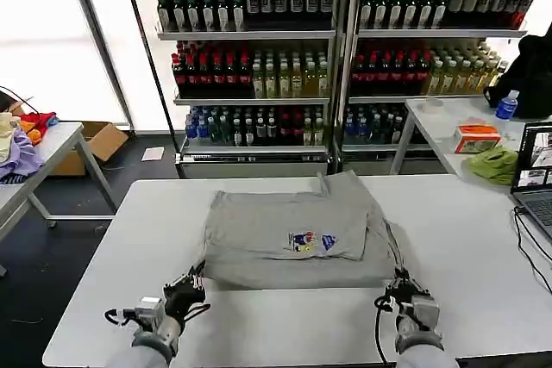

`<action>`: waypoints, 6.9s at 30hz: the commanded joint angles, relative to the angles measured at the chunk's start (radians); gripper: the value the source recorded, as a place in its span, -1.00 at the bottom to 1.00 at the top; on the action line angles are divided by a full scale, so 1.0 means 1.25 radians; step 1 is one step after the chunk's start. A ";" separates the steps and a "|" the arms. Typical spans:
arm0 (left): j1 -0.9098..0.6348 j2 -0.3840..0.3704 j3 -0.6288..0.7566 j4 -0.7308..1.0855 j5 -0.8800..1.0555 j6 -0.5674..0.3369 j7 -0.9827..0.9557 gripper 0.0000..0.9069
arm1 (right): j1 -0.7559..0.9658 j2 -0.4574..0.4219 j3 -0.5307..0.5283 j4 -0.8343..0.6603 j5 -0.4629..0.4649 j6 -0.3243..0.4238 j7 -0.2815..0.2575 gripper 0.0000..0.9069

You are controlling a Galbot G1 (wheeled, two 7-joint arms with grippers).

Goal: Fold and organize the clothes.

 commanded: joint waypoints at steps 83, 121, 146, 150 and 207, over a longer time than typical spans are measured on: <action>-0.664 0.139 0.223 0.604 -0.191 0.054 0.184 1.00 | 0.917 -0.024 -0.264 -0.858 0.084 -0.029 -0.295 1.00; -0.629 0.123 0.237 0.611 -0.161 0.061 0.183 -0.98 | 0.836 0.018 -0.213 -0.848 0.062 -0.058 -0.279 -0.98; -0.597 0.108 0.243 0.581 -0.113 -0.033 0.187 -1.00 | 0.730 0.029 -0.153 -0.751 0.049 -0.019 -0.275 -1.00; -0.594 0.110 0.234 0.559 -0.114 -0.045 0.183 -1.00 | 0.723 0.033 -0.136 -0.713 0.048 -0.008 -0.272 -1.00; -0.097 0.159 0.032 0.156 -0.014 -0.126 0.203 -1.00 | 0.053 -0.031 0.103 -0.032 0.127 -0.041 -0.078 -1.00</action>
